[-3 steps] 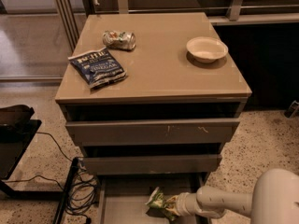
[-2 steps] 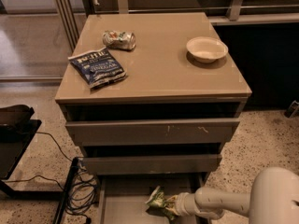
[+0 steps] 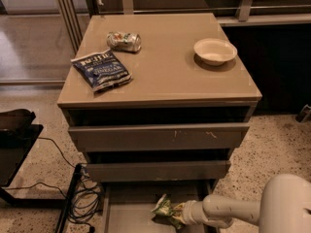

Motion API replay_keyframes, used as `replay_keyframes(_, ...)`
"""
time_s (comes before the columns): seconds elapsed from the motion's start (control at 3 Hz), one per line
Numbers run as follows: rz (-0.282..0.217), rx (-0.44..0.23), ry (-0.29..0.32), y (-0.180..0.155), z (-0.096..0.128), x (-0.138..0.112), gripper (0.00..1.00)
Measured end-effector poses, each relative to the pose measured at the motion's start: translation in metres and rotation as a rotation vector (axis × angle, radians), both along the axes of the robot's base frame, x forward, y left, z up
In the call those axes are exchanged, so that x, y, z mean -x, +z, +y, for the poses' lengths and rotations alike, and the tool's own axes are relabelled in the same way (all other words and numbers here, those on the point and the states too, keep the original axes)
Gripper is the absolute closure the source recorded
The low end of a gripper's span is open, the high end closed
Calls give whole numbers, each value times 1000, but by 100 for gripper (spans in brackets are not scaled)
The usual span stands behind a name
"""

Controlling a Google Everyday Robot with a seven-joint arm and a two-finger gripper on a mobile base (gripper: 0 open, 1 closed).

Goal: Place green jalapeno chip bag into bottom drawer

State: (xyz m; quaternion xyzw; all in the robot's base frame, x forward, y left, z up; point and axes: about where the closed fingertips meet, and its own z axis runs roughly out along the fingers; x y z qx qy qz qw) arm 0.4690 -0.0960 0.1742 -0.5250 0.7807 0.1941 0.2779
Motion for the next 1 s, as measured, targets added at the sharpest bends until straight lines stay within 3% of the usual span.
replay_keyframes(0.33, 0, 0, 0, 0, 0, 0, 12)
replay_keyframes(0.67, 0, 0, 0, 0, 0, 0, 0)
replay_keyframes(1.0, 0, 0, 0, 0, 0, 0, 0)
